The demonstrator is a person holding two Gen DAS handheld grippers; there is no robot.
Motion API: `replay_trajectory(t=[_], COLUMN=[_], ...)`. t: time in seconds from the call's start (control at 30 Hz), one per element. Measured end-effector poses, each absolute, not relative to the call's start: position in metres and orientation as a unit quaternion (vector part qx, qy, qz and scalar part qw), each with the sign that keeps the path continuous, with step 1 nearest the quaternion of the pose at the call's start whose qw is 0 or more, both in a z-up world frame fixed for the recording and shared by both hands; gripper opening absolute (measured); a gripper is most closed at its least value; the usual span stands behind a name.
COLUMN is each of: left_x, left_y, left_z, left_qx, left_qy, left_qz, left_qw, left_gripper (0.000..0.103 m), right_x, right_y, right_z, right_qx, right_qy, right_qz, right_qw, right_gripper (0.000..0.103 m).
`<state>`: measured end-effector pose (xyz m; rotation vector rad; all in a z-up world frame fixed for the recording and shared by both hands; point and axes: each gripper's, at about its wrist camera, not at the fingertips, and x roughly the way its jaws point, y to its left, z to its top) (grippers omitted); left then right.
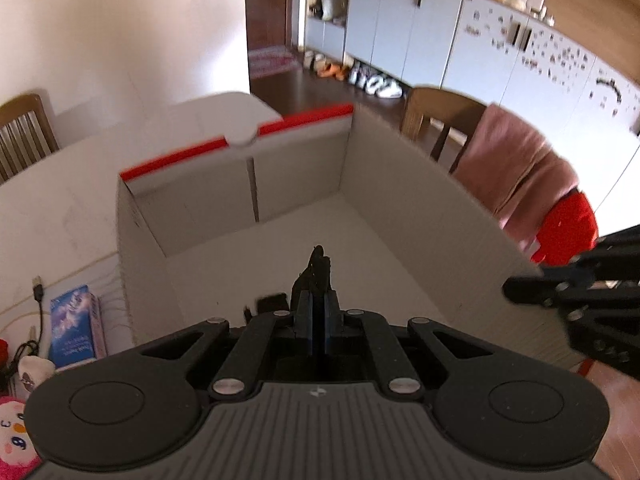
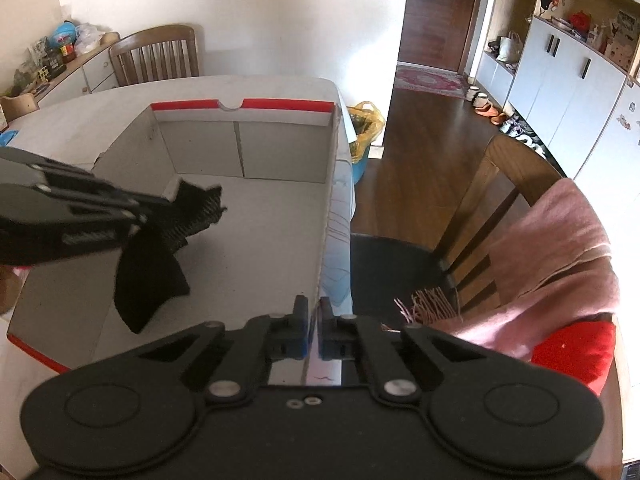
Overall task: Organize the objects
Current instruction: 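Carry the black gloves into the red-and-white box and open the left tool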
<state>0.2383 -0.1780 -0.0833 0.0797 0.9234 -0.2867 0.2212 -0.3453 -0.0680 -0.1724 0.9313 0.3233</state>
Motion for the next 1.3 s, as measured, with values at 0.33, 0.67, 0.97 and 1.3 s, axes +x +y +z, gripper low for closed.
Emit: replay_trajectory(t=[0.33,0.67,0.97,1.3], left_x=[0.252,0.259,0.241,0.193], left_y=[-0.182,-0.183,-0.178,-0.130], left_z=[-0.107,-0.106,-0.076,-0.033], left_qx=[0.024,0.023,0.000,-0.027], left_qy=[0.511,0.522,0.477,0.418], left_qz=[-0.150,-0.141,-0.147,-0.126], left_qw=[0.846,0.841,0.866,0.899], left_gripper=[0.004,0.044,0.072,0.075], right_x=[0.224,0.227,0.227,0.228], right_y=[-0.344,-0.345,-0.345,-0.341], right_z=[-0.068,-0.068,-0.068,-0.068], right_qx=[-0.085,-0.087,-0.089,-0.090], right_qy=[0.447,0.449,0.451,0.457], right_qz=[0.158,0.162,0.163,0.150], right_qw=[0.876,0.874,0.873,0.872], right_gripper=[0.004,0.004,0.004,0.003])
